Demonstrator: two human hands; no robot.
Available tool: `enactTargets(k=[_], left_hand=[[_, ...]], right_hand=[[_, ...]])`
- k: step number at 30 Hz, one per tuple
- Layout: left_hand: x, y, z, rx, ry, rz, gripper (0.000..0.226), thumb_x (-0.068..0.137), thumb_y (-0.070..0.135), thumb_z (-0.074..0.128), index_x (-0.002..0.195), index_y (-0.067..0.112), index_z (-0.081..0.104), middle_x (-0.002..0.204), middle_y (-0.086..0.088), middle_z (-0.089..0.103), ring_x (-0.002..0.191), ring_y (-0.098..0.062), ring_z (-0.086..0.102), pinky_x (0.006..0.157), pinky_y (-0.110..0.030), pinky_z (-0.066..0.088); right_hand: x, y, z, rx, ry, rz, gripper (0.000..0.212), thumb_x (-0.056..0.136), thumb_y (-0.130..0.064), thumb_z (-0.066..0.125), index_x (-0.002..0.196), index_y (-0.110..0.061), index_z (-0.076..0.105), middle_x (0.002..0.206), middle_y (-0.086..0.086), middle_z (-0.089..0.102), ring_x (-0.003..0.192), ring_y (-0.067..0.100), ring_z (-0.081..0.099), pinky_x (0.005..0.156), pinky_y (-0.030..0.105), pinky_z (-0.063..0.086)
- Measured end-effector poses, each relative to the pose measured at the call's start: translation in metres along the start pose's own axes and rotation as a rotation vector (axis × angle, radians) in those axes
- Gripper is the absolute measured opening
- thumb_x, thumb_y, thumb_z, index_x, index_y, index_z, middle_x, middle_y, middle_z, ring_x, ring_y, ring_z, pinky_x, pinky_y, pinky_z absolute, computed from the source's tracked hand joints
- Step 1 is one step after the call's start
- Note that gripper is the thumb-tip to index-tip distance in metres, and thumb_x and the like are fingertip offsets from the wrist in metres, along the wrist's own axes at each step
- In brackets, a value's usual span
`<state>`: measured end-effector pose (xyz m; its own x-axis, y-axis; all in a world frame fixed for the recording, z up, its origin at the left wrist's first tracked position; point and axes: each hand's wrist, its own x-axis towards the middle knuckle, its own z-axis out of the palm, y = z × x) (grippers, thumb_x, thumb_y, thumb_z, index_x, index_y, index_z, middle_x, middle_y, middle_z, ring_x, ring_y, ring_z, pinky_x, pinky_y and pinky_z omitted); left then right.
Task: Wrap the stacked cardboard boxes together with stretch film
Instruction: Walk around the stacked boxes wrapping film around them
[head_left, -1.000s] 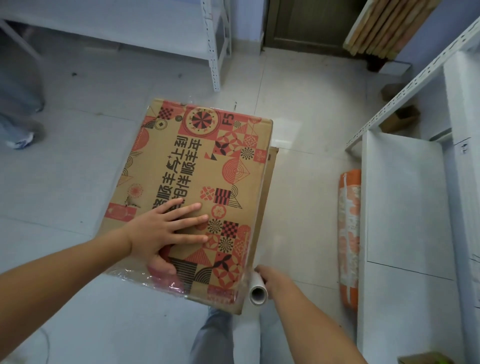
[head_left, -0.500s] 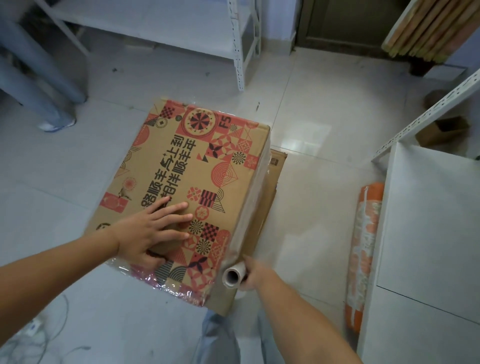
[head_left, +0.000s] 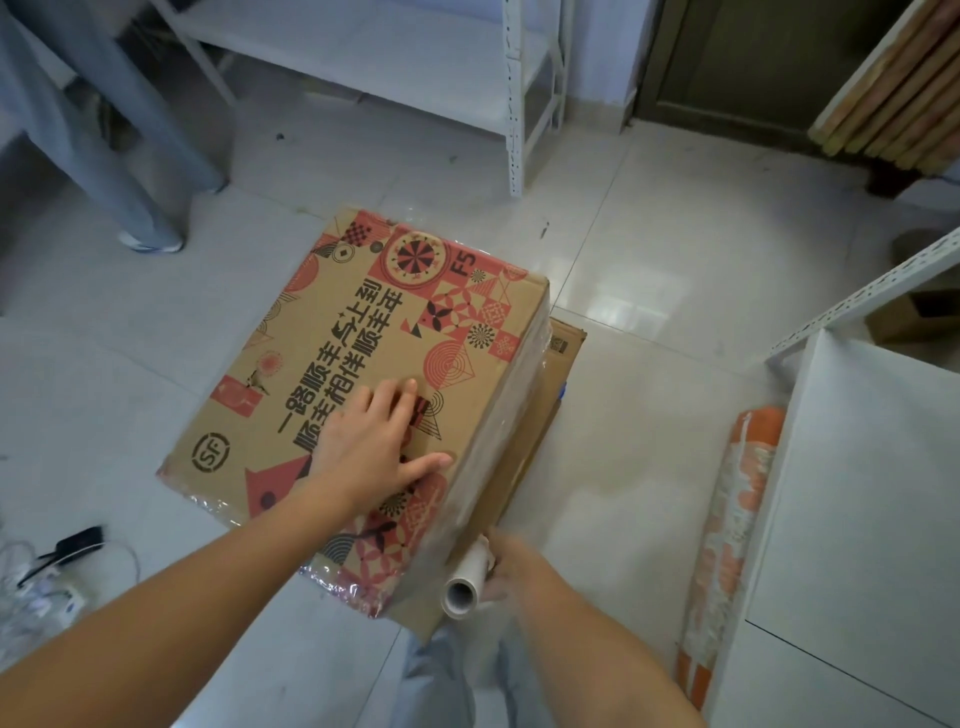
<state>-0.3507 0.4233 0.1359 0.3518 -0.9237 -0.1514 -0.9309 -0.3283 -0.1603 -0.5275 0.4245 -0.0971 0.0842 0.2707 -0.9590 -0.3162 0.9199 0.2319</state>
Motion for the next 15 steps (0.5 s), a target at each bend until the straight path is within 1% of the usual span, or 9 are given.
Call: enactTargets(k=[2, 4, 5, 7, 8, 9, 11, 12, 15], left_hand=[[-0.001, 0.000, 0.008, 0.027, 0.032, 0.007, 0.100, 0.076, 0.082, 0.016, 0.133, 0.006, 0.051, 0.119, -0.008, 0.054, 0.096, -0.027, 0.053, 0.065, -0.035, 0.044], [-0.002, 0.000, 0.015, 0.022, 0.053, 0.000, 0.098, 0.078, 0.081, 0.015, 0.133, 0.008, 0.050, 0.122, -0.008, 0.049, 0.096, -0.027, 0.049, 0.070, -0.037, 0.042], [-0.002, 0.000, 0.017, 0.009, 0.057, -0.007, 0.098, 0.079, 0.081, 0.013, 0.134, 0.009, 0.050, 0.124, -0.007, 0.046, 0.097, -0.027, 0.047, 0.072, -0.038, 0.041], [-0.003, 0.000, 0.019, -0.018, 0.060, -0.021, 0.098, 0.079, 0.081, 0.011, 0.134, 0.010, 0.050, 0.125, -0.006, 0.042, 0.099, -0.027, 0.044, 0.074, -0.040, 0.041], [-0.003, -0.001, 0.019, -0.027, 0.057, -0.027, 0.098, 0.079, 0.081, 0.010, 0.134, 0.010, 0.049, 0.125, -0.006, 0.042, 0.100, -0.027, 0.044, 0.075, -0.040, 0.040], [-0.002, -0.001, 0.019, -0.032, 0.057, -0.027, 0.098, 0.079, 0.081, 0.010, 0.134, 0.010, 0.049, 0.126, -0.006, 0.042, 0.100, -0.027, 0.043, 0.075, -0.041, 0.040], [-0.001, -0.003, 0.020, -0.044, 0.061, -0.021, 0.098, 0.080, 0.081, 0.010, 0.134, 0.010, 0.049, 0.125, -0.007, 0.043, 0.101, -0.028, 0.043, 0.077, -0.042, 0.040], [-0.001, -0.004, 0.020, -0.052, 0.057, -0.024, 0.098, 0.079, 0.081, 0.010, 0.135, 0.010, 0.049, 0.126, -0.007, 0.043, 0.102, -0.028, 0.043, 0.077, -0.043, 0.040], [0.000, -0.003, 0.018, -0.072, 0.034, -0.030, 0.098, 0.079, 0.082, 0.010, 0.135, 0.010, 0.049, 0.125, -0.007, 0.045, 0.102, -0.028, 0.044, 0.078, -0.043, 0.040]], right_hand=[[-0.068, -0.006, 0.009, -0.004, 0.045, -0.047, 0.036, 0.085, -0.024, 0.068, 0.110, -0.001, 0.056, 0.100, 0.018, 0.064, 0.086, 0.029, 0.062, 0.080, 0.042, 0.056], [-0.074, -0.015, 0.006, -0.037, 0.113, -0.073, 0.026, 0.091, -0.016, 0.060, 0.110, -0.001, 0.052, 0.091, 0.019, 0.060, 0.077, 0.028, 0.059, 0.055, 0.040, 0.058], [-0.067, -0.021, 0.003, -0.076, 0.123, -0.099, 0.024, 0.093, -0.014, 0.055, 0.112, -0.001, 0.051, 0.093, 0.018, 0.059, 0.077, 0.028, 0.059, 0.053, 0.040, 0.057], [-0.055, -0.024, 0.001, -0.210, 0.083, -0.130, 0.028, 0.094, -0.017, 0.048, 0.115, 0.000, 0.054, 0.097, 0.017, 0.061, 0.080, 0.027, 0.061, 0.057, 0.037, 0.058], [-0.061, -0.023, 0.004, -0.274, 0.052, -0.139, 0.029, 0.094, -0.019, 0.047, 0.113, 0.000, 0.056, 0.092, 0.016, 0.063, 0.076, 0.026, 0.062, 0.053, 0.033, 0.057], [-0.063, -0.022, 0.007, -0.274, 0.049, -0.140, 0.027, 0.095, -0.021, 0.046, 0.106, 0.000, 0.058, 0.080, 0.015, 0.064, 0.069, 0.025, 0.061, 0.046, 0.028, 0.054], [-0.069, -0.020, 0.011, -0.310, 0.014, -0.153, 0.025, 0.097, -0.020, 0.046, 0.086, -0.001, 0.057, 0.058, 0.012, 0.063, 0.055, 0.023, 0.057, 0.041, 0.024, 0.047], [-0.069, -0.021, 0.014, -0.349, 0.006, -0.157, 0.023, 0.098, -0.016, 0.046, 0.082, -0.002, 0.054, 0.058, 0.012, 0.062, 0.053, 0.022, 0.056, 0.041, 0.025, 0.047], [-0.075, -0.029, 0.012, -0.472, 0.050, -0.157, 0.010, 0.098, -0.010, 0.046, 0.096, 0.000, 0.048, 0.075, 0.014, 0.054, 0.063, 0.023, 0.053, 0.054, 0.033, 0.049]])
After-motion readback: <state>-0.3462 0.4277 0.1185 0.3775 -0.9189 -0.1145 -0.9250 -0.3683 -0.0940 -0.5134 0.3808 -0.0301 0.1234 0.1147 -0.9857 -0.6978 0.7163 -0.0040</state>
